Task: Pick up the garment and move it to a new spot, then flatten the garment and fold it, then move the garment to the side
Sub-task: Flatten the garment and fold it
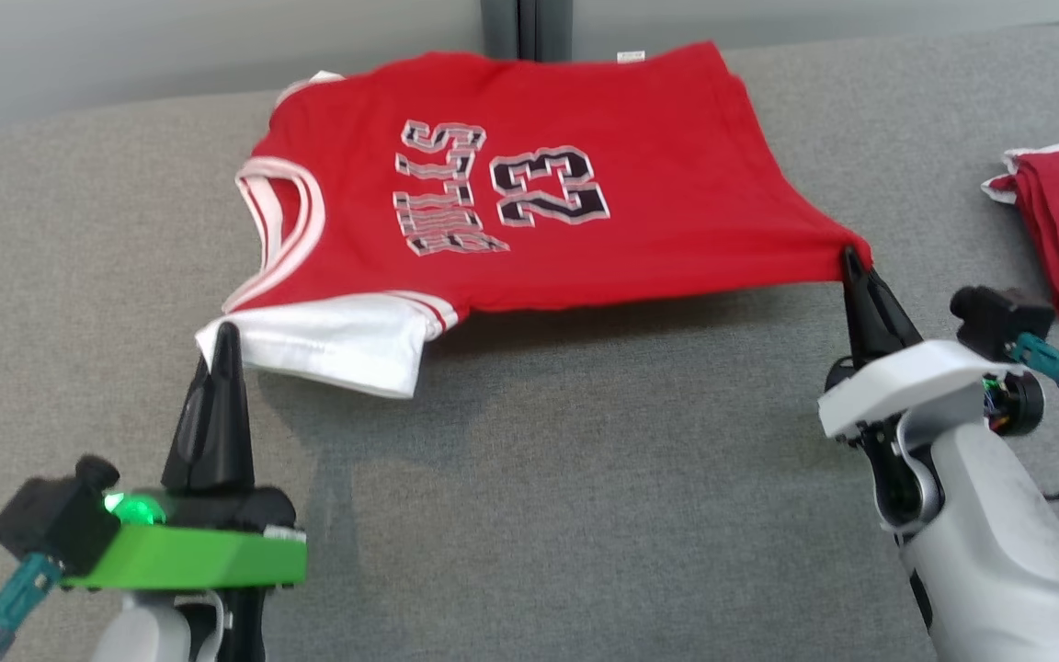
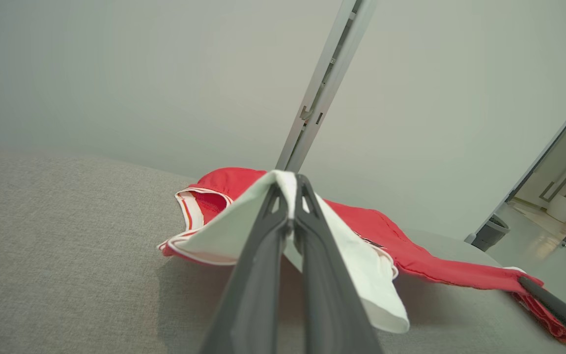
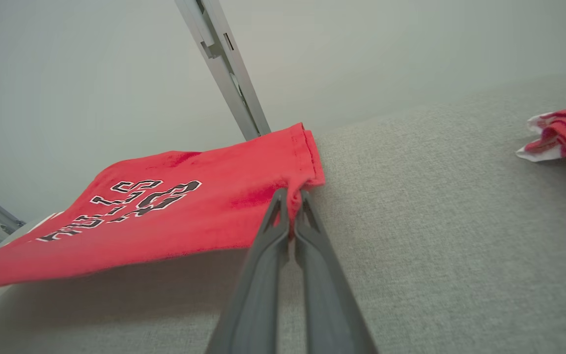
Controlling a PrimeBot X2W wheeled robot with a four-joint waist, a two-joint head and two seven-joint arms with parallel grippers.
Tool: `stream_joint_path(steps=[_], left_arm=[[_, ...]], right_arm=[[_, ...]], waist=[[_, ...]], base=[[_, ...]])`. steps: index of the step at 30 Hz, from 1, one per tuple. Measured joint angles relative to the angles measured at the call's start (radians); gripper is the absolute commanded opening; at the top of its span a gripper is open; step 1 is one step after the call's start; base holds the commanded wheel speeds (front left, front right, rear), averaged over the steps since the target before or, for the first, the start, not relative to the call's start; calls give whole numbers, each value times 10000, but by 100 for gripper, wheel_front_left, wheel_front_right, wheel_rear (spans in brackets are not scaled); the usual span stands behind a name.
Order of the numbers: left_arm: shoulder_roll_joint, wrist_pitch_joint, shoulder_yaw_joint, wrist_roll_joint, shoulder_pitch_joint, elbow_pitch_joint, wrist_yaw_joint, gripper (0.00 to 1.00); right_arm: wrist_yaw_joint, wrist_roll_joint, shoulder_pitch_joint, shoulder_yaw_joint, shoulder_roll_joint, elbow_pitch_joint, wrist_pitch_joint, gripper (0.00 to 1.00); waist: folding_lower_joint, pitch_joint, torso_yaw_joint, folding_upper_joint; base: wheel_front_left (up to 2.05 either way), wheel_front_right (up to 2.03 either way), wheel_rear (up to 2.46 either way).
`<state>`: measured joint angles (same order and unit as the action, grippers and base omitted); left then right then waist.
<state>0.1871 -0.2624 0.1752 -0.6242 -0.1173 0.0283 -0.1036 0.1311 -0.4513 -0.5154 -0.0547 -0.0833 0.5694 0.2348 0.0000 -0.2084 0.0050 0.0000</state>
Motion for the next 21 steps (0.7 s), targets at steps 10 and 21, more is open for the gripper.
stream_joint_path(steps=[10, 21], left_arm=[[209, 546, 25, 2, 2262, 2399, 711, 0], [652, 1657, 226, -12, 3547, 3463, 1212, 0]], right_arm=[[0, 132, 3778, 1106, 259, -4203, -1538, 0], [0, -94, 6099, 1900, 337, -6842, -3152, 0]], waist=[[0, 1435, 94, 0], [-1, 1908, 15, 0]], base=[[0, 0, 0], [0, 0, 0]])
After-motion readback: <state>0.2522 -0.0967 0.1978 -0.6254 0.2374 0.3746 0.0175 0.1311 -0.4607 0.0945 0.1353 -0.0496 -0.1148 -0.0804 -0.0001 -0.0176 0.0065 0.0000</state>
